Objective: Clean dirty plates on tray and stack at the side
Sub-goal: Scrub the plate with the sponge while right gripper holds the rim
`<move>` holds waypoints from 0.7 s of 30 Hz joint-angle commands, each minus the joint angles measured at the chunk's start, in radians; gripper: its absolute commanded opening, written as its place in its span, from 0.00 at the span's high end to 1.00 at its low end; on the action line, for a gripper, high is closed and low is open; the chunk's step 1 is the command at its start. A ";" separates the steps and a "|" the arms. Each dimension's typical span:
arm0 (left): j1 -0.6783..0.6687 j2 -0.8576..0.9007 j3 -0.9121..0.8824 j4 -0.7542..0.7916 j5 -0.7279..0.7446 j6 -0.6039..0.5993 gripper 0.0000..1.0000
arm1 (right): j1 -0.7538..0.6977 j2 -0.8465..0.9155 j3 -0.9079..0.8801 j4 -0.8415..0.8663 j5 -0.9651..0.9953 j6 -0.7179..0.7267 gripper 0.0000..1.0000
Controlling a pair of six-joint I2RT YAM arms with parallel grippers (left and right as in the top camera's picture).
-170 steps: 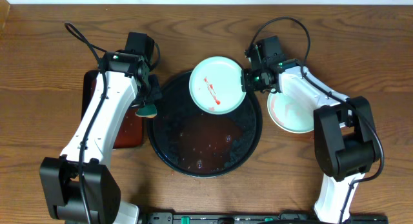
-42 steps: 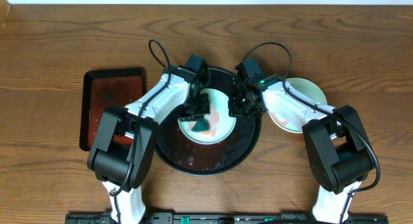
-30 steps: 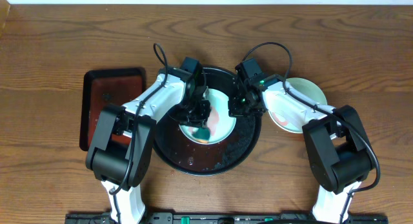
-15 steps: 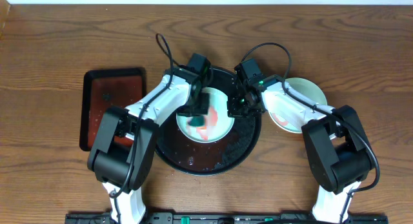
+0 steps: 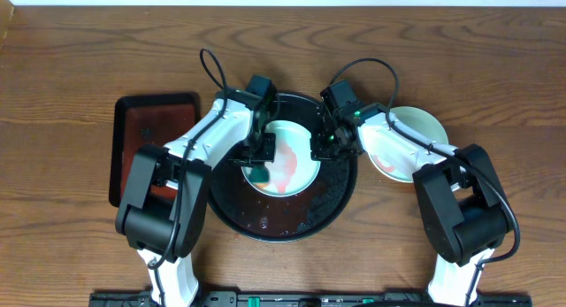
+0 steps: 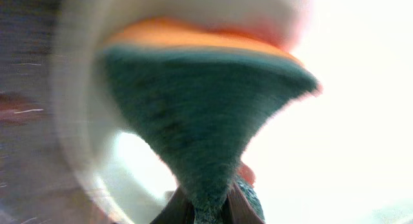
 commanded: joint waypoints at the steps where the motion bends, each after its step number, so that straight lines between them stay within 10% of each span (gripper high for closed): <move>1: -0.016 0.028 -0.032 -0.019 0.291 0.198 0.92 | 0.011 0.045 -0.038 -0.019 0.064 0.010 0.99; 13: -0.016 0.028 -0.032 0.280 0.188 0.192 0.92 | 0.011 0.045 -0.038 -0.019 0.064 0.010 0.99; 21: -0.016 0.028 -0.032 0.198 -0.431 -0.151 0.92 | 0.011 0.045 -0.038 -0.019 0.064 0.010 0.99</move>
